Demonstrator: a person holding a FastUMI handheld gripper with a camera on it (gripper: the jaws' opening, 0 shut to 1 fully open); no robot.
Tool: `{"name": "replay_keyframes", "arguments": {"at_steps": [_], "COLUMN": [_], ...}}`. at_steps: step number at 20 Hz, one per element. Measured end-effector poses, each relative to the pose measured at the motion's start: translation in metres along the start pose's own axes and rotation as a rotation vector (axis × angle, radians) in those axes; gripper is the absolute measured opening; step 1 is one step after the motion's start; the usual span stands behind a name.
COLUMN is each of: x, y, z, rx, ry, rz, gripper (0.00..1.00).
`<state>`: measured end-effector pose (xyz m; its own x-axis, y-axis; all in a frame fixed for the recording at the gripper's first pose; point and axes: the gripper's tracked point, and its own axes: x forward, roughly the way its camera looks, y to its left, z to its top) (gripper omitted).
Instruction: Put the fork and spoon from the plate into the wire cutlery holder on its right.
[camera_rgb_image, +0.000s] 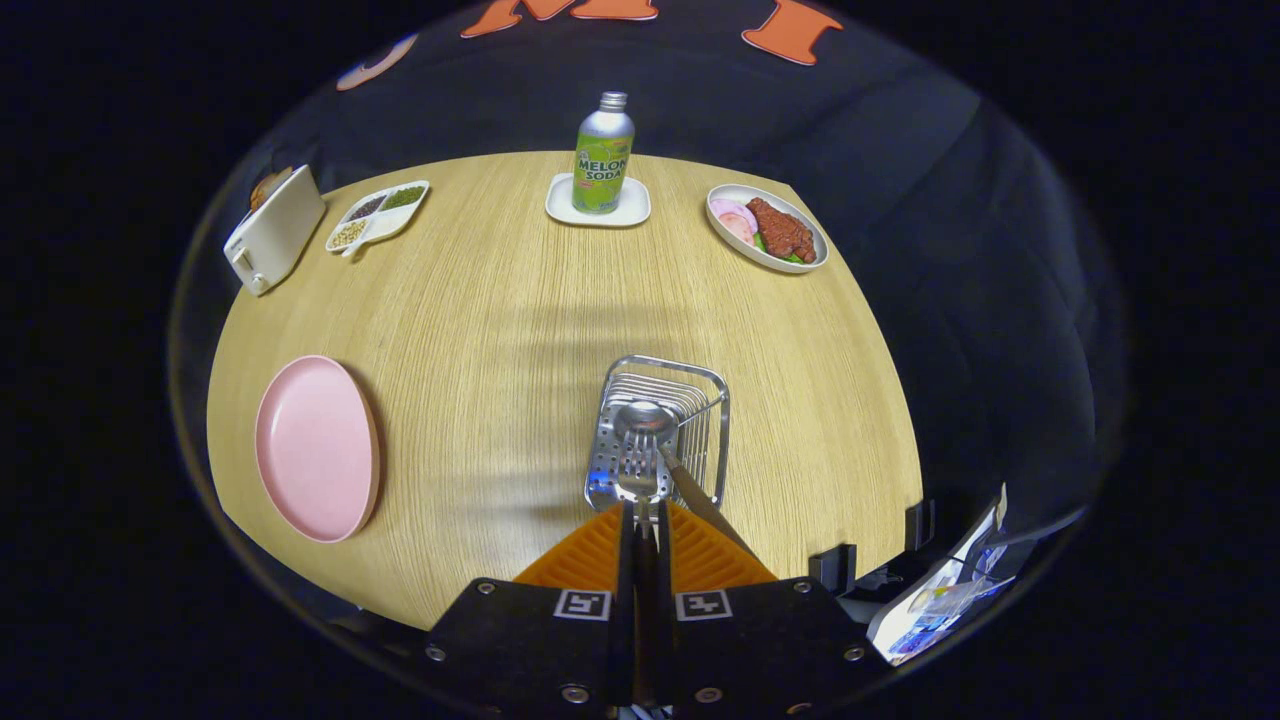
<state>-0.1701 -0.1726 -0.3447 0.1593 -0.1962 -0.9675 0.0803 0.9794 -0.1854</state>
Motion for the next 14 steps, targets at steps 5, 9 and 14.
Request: {"name": "replay_keyframes", "arguments": {"at_steps": [5, 9, 14], "x": [-0.009, -0.037, -0.112], "y": [0.011, 0.018, 0.004], "z": [0.046, 0.107, 0.176], "rx": [0.047, 0.118, 0.144], "ry": [-0.162, -0.416, -0.79], "rz": [0.063, 0.142, 0.133], "gripper": [0.11, 0.15, 0.22]}}
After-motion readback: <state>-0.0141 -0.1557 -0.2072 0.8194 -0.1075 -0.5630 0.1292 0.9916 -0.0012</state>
